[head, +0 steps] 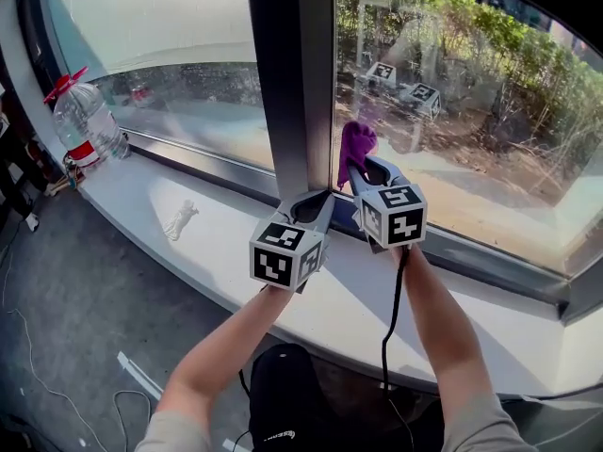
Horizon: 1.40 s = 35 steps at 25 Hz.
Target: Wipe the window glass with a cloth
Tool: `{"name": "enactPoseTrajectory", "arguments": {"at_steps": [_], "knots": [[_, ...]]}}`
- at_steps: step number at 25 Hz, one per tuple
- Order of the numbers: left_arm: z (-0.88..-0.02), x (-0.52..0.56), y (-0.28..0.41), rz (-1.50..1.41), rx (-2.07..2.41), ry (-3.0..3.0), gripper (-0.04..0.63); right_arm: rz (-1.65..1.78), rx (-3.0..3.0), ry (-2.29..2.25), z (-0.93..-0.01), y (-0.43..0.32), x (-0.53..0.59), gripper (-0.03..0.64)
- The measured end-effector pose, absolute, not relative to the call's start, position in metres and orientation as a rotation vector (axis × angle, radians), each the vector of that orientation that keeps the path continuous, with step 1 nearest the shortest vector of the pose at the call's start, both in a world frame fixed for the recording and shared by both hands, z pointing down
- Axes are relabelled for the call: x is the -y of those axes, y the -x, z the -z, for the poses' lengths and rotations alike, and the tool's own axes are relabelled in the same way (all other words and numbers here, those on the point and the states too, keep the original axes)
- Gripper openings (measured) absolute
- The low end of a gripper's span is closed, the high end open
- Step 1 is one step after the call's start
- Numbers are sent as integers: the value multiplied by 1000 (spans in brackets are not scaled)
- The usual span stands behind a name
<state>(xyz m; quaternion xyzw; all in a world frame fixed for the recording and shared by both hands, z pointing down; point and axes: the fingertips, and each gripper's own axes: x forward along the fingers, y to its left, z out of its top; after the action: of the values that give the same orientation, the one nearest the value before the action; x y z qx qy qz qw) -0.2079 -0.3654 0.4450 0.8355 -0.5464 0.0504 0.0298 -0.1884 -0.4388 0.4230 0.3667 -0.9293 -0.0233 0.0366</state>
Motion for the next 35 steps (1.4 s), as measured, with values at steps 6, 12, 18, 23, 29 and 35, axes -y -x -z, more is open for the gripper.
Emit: {"name": "enactPoseTrajectory", "arguments": {"at_steps": [6, 12, 18, 23, 29, 35], "knots": [[-435, 372, 150, -162, 1596, -2663, 0, 137, 2858, -1230, -404, 101, 402, 74], [-425, 363, 74, -202, 1488, -2758, 0, 149, 2805, -1381, -399, 1, 375, 74], [-412, 357, -19, -195, 1321, -2865, 0, 136, 2688, -1620, -397, -116, 360, 74], [-420, 346, -97, -206, 1166, -2916, 0, 146, 2506, -1837, -406, -220, 347, 75], [-428, 335, -161, -239, 1044, -2958, 0, 95, 2279, -2063, -425, -323, 343, 75], [-443, 327, -198, -278, 976, -2966, 0, -61, 2003, -2274, -474, -426, 342, 77]]}}
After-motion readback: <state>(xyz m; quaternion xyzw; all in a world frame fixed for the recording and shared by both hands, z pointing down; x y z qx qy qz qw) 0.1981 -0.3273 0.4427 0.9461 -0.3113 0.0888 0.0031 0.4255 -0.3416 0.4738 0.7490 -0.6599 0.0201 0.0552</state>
